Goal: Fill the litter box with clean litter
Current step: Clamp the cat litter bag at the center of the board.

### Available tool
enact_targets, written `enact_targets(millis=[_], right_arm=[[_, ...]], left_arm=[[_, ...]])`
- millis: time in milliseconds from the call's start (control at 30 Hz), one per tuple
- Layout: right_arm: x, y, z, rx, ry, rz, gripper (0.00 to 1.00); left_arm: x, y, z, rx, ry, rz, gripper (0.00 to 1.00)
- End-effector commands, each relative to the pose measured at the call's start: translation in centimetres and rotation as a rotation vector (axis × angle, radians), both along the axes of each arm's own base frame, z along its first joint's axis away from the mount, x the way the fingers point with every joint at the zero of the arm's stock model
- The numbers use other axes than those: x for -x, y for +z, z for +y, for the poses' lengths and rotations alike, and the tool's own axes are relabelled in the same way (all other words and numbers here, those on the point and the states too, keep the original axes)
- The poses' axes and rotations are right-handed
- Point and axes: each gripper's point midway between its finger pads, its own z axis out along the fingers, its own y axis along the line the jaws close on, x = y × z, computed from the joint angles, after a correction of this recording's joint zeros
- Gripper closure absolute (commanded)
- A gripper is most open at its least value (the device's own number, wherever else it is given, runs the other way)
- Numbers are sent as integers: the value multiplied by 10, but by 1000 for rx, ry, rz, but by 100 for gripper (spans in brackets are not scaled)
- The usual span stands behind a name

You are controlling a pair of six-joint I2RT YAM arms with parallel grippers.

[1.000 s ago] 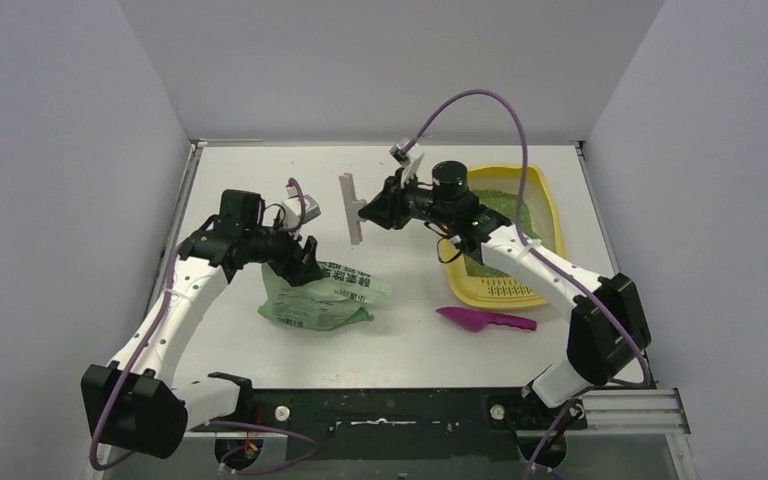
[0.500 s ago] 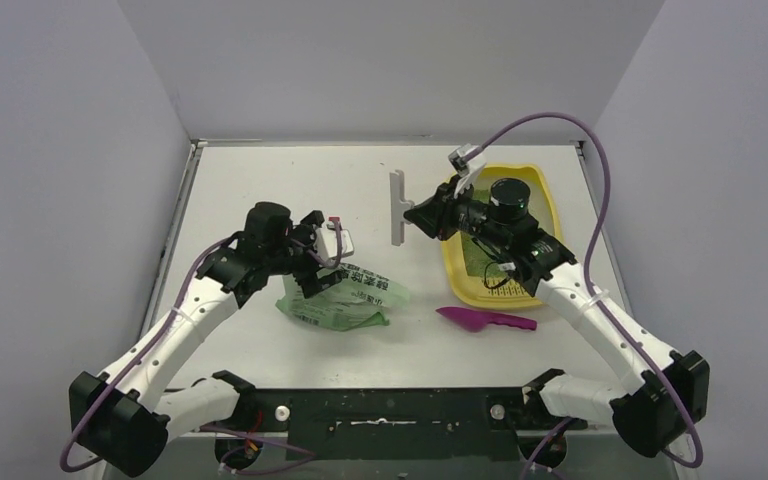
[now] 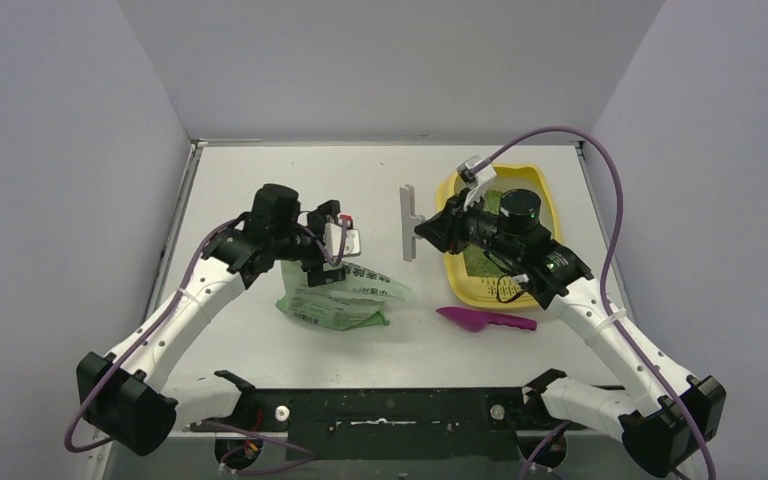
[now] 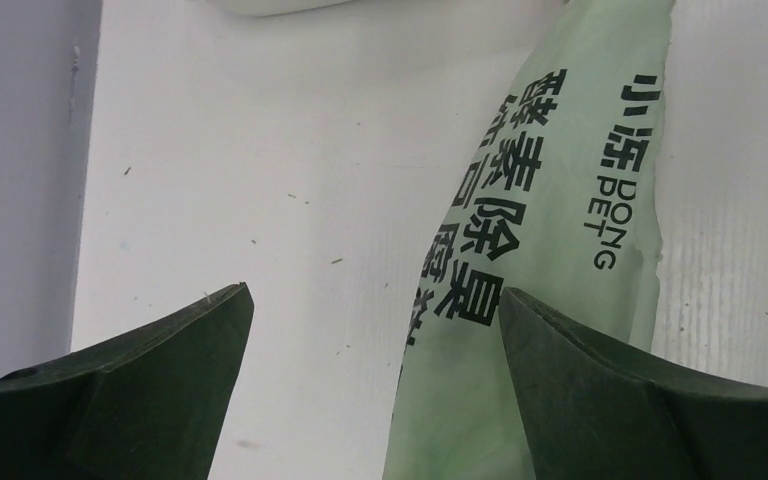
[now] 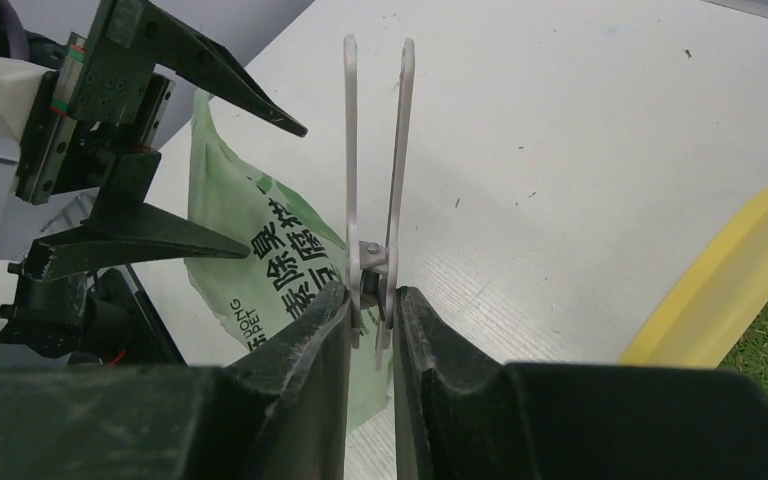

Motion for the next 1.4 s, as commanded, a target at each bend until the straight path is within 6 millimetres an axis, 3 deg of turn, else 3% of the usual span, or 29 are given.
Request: enact_targets(millis=[0,233,433,500,667,833,1100,1167,1200,1367], right_arm=[[1,16,-10,-8,-35,-61,100],[5,9,-12,3,-30,-40,100],[6,11,-7,-9,-7,-31,100],[7,11,-4,-13,12,-28,100],[11,8,-2,13,55,-54,100],[18,-4,-3,153,90,-123,100],[32,-29,10,432,151,-198,100],[28,-31,6,445,111,-183,100],[25,-31,2,451,79,-181,100],[15,-22,-21,433,-86,-200,100]], left_arm=[[24,-14,-10,-68,-160,138,7],[37,-29,3,-121,-154,216,9],[25,-37,14,-164,-99,205,18],[22,-38,12,-166,-97,204,28],[19,-40,12,-170,-98,198,65],[18,-22,5,-99,-98,149,100],[18,-7,-2,20,-71,194,100],[19,-13,-4,17,-76,194,66],[20,-16,-6,13,-88,187,54],[24,-29,-25,-50,-141,107,38]])
